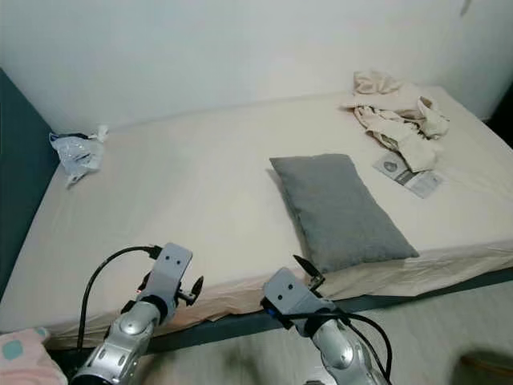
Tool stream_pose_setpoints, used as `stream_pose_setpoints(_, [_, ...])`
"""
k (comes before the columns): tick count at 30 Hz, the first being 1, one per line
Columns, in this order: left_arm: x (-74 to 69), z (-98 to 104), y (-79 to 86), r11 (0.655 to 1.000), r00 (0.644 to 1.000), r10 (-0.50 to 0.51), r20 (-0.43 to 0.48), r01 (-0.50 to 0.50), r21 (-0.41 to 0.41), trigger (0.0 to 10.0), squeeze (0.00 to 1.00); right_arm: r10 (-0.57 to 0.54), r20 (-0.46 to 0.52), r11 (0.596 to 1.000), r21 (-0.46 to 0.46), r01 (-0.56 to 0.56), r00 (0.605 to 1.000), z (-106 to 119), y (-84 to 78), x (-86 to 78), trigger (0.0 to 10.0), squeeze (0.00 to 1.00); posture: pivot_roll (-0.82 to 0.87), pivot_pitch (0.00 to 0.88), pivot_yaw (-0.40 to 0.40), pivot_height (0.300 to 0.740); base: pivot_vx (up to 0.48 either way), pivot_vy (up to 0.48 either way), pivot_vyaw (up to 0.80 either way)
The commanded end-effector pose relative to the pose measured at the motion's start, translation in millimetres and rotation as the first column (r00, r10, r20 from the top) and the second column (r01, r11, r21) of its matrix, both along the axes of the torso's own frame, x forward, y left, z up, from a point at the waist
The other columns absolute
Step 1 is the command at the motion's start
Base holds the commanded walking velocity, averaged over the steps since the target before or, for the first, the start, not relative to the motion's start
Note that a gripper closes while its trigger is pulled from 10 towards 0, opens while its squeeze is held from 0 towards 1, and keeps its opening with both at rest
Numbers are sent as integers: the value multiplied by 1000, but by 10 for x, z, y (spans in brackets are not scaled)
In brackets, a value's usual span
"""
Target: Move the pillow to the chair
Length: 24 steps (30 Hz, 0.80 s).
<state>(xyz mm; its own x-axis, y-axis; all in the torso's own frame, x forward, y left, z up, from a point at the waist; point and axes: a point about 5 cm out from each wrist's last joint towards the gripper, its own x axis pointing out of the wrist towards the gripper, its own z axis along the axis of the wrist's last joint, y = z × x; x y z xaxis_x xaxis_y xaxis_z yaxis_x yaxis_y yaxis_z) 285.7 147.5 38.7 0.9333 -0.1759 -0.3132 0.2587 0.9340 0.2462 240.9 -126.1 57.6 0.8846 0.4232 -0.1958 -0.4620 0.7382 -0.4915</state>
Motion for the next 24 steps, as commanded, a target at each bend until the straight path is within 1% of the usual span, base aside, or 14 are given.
stream_pose_setpoints(1, [-32,-46,60,1000,999,19,-29,-19,8,10000,0,-4,-18,1000,23,4,1000,-31,-9,-29,10000,0,-86,179,75,740,0,0,0])
stream_pose_setpoints(7, [-42,-51,77,999,999,35,-28,-35,-4,10000,0,-1,-22,1000,29,2,1000,-34,-8,-28,10000,0,-99,185,74,740,0,0,0])
stream_pose_setpoints(11, [-54,-67,45,999,999,40,-33,-40,-11,10000,0,-1,-27,999,33,2,1000,-41,-29,-30,10000,0,-89,182,61,740,0,0,0])
stream_pose_setpoints(16, [-61,-72,37,999,998,46,-36,-46,-18,10000,0,-3,-29,999,35,4,1000,-43,-34,-34,10000,0,-103,182,68,740,0,0,0])
stream_pose_setpoints(19, [-64,-88,12,999,999,33,-41,-34,-16,10000,0,-6,-27,999,39,7,1000,-38,-47,-40,10000,0,-115,181,74,740,0,0,0])
stream_pose_setpoints(22, [-42,-82,-9,999,999,28,-38,-28,-20,10000,0,-10,-26,999,41,11,1000,-39,-54,-36,10000,0,-119,177,77,740,0,0,0])
stream_pose_setpoints(24, [3,-56,-28,999,999,24,-31,-25,-23,10000,0,-12,-24,999,42,13,1000,-36,-55,-19,10000,0,-121,169,81,740,0,0,0])
